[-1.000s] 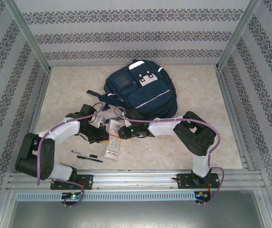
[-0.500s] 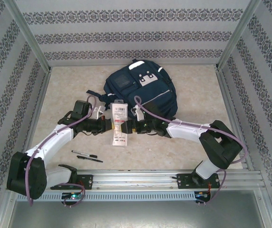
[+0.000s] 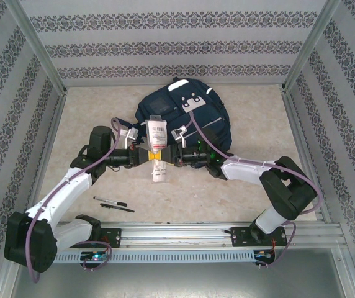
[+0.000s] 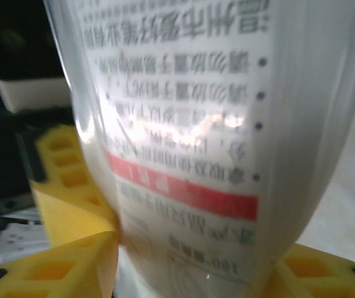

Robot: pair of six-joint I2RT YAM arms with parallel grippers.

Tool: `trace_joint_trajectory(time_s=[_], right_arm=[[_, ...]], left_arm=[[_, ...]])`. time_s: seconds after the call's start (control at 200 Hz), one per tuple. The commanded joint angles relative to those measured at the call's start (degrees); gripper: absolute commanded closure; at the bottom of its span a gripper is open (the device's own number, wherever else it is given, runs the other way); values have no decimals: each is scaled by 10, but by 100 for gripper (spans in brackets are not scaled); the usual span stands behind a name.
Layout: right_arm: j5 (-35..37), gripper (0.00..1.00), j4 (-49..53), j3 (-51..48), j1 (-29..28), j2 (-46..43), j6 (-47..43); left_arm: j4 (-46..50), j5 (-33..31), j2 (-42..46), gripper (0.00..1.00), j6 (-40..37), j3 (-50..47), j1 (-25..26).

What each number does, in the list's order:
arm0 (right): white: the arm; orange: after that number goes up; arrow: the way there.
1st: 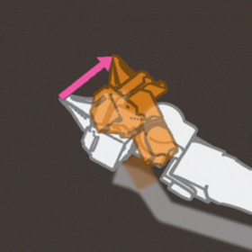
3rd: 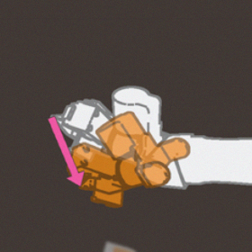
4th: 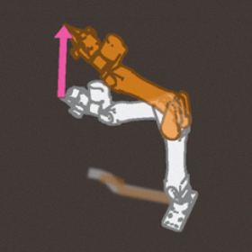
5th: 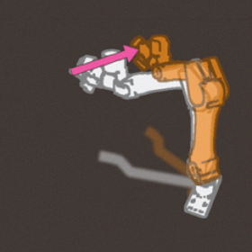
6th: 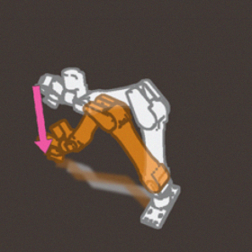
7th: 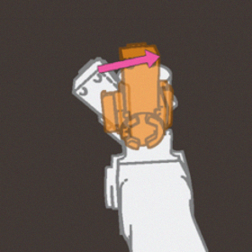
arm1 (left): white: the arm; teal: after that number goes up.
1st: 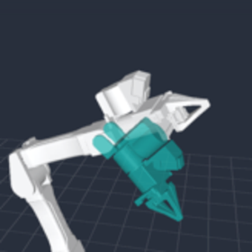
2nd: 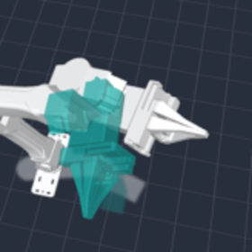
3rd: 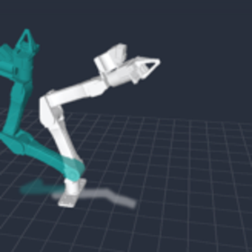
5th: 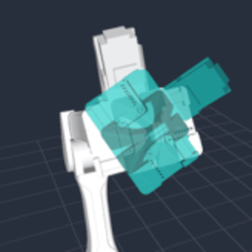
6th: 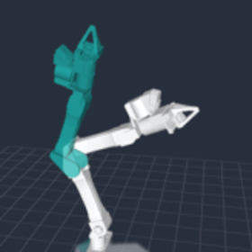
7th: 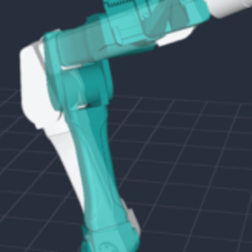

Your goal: Pack the student bag

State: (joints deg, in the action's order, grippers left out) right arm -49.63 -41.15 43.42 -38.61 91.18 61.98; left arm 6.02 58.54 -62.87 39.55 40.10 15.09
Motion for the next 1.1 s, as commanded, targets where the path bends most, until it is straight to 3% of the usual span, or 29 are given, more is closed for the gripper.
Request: trace_joint_trajectory(time_s=[0.0, 0.07, 0.185, 0.27, 0.44, 0.47, 0.525, 0.595, 0.645, 0.705, 0.739, 0.859, 0.954, 1.094], right_arm=[[-56, 52, -203, 14, -2, -2, 88], [-55, 61, -215, 12, 1, -1, 99], [-51, 56, -217, -2, 10, -4, 97], [-52, 61, -225, -12, 18, -8, 100], [-55, 91, -226, -12, 19, -17, 101], [-50, 98, -223, -14, 22, -18, 101], [-34, 100, -215, -21, 33, -25, 102], [1, 100, -191, -38, 55, -49, 100], [23, 100, -134, -51, 79, -73, 81], [61, 100, -29, -65, 113, -115, 41], [95, 100, 65, -69, 134, -143, 11], [253, 100, 360, -57, 198, -250, -105], [377, 100, 508, -46, 249, -317, -141], [396, 100, 624, -26, 358, -351, -173]], left_arm=[[-1, 4, 0, 100, -7, 6, 17], [9, 0, 0, 100, -15, 10, 16], [5, 30, 0, 100, -23, 19, 17], [24, 29, 4, 100, -39, 30, 17], [35, 31, -4, 100, -42, 42, 16], [25, 32, -5, 90, -33, 40, 17], [9, 33, -7, 55, -22, 39, 17], [-3, 28, -7, 46, -27, 41, 16], [-8, 24, -10, 37, -36, 45, 17], [22, -9, -17, 17, -76, 66, 18], [48, -42, -24, 0, -114, 84, 24], [124, -184, -84, 0, -235, 174, 74], [141, -229, -170, 0, -293, 261, 117], [183, -306, -330, 0, -382, 409, 188]])
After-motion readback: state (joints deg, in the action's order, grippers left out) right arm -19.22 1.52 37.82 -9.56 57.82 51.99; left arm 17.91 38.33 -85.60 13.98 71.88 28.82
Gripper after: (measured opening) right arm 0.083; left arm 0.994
